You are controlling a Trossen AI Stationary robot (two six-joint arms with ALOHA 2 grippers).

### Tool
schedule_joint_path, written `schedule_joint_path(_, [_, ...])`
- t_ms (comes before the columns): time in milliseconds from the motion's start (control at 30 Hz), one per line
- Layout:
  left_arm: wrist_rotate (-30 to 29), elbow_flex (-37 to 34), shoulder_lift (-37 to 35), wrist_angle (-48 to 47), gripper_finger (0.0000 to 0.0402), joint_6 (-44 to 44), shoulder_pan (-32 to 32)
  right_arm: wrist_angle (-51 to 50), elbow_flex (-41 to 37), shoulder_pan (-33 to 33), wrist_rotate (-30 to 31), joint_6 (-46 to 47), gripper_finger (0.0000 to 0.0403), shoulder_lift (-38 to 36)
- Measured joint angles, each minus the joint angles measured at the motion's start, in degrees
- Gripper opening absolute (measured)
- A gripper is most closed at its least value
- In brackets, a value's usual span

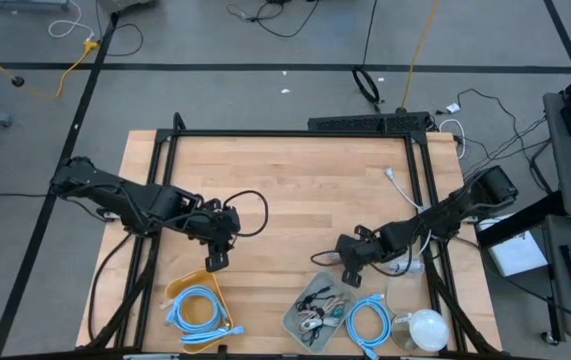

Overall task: Sort cables
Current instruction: Put the purple charger cable into the gray bin

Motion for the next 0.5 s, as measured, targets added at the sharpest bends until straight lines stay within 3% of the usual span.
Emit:
schedule_joint_path(167, [0.0, 0.0, 0.0, 0.9, 0.0122, 0.1, 0.0, -2.9, 0.5, -2.9, 2.6, 0.5, 0.0029, -5.7])
schedule_joint_path(333, [0.0, 0.0, 0.0, 0.9, 0.0122, 0.2, 0.0, -6.9, 8.6, -3.8, 1.4, -2.4, 0.0036, -11.4])
schedule_joint_path(500, [0.0, 0.0, 0.0, 0.8, 0.0122, -0.1, 0.0, -10.7, 19.4, -1.2, -3.2, -6.5, 0.0030, -11.7])
